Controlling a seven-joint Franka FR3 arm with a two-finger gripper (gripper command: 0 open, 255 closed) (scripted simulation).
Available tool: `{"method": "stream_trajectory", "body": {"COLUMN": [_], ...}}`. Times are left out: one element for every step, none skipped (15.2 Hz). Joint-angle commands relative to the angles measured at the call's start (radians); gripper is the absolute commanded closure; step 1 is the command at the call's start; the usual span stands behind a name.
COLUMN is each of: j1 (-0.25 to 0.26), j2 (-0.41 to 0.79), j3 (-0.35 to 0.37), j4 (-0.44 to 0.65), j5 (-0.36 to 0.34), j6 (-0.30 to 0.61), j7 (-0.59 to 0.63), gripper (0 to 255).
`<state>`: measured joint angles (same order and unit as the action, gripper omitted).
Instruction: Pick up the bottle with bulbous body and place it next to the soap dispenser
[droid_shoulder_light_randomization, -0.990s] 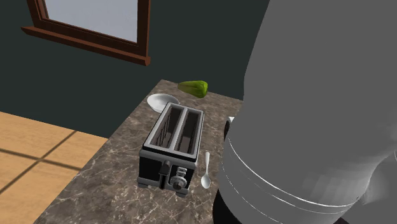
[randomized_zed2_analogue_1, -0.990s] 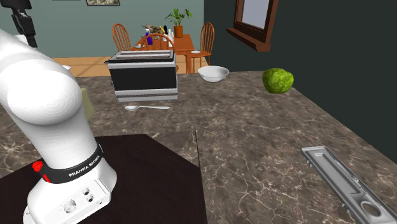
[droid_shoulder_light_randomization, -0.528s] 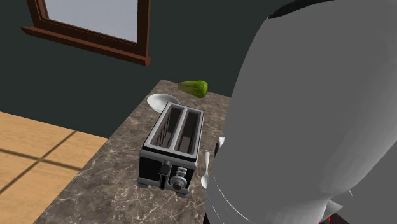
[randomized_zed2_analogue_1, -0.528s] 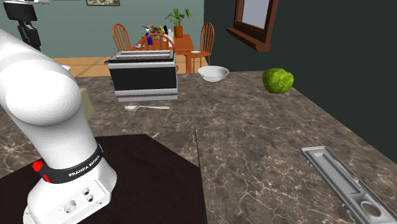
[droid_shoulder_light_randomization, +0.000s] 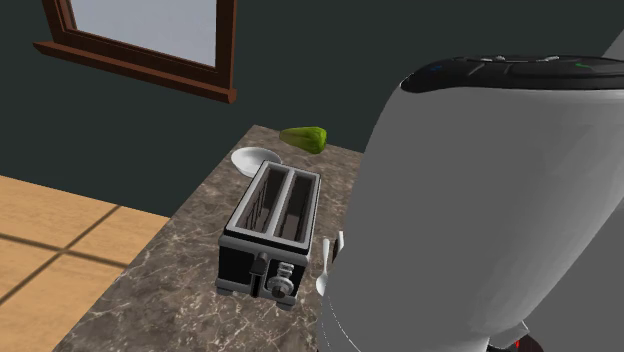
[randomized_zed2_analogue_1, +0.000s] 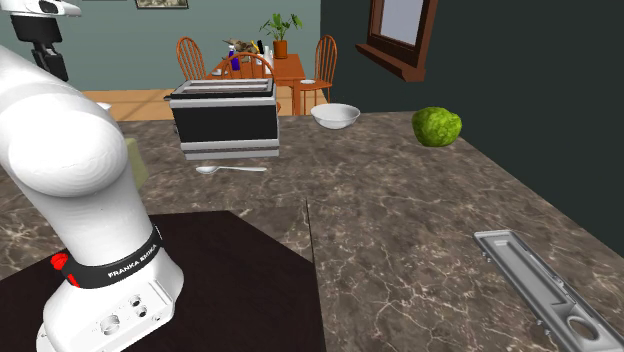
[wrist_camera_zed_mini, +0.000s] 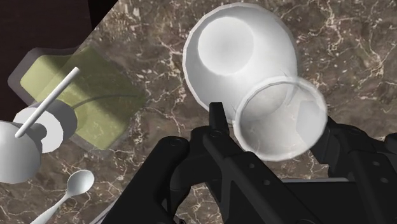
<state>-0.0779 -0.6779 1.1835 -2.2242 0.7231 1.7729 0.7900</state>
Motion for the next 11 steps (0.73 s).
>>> {"method": "stream_trajectory", "body": {"j1": [0.0, 0.0, 0.0, 0.0, 0.0, 0.0, 0.0, 0.0, 0.002, 0.003, 0.003], "j2": [0.0, 0.0, 0.0, 0.0, 0.0, 0.0, 0.0, 0.0, 0.0, 0.002, 0.004], "j3": [0.0, 0.0, 0.0, 0.0, 0.0, 0.0, 0.0, 0.0, -0.022, -0.042, -0.06], "j4": [0.0, 0.0, 0.0, 0.0, 0.0, 0.0, 0.0, 0.0, 0.024, 0.049, 0.075], "j5": [0.0, 0.0, 0.0, 0.0, 0.0, 0.0, 0.0, 0.0, -0.013, -0.026, -0.039], "j6": [0.001, 0.001, 0.001, 0.001, 0.001, 0.001, 0.001, 0.001, -0.029, -0.057, -0.086], "j7": [0.0, 0.0, 0.0, 0.0, 0.0, 0.0, 0.0, 0.0, 0.005, 0.01, 0.015], "gripper": [255, 255, 0, 0, 0, 0, 0, 0, 0, 0, 0]}}
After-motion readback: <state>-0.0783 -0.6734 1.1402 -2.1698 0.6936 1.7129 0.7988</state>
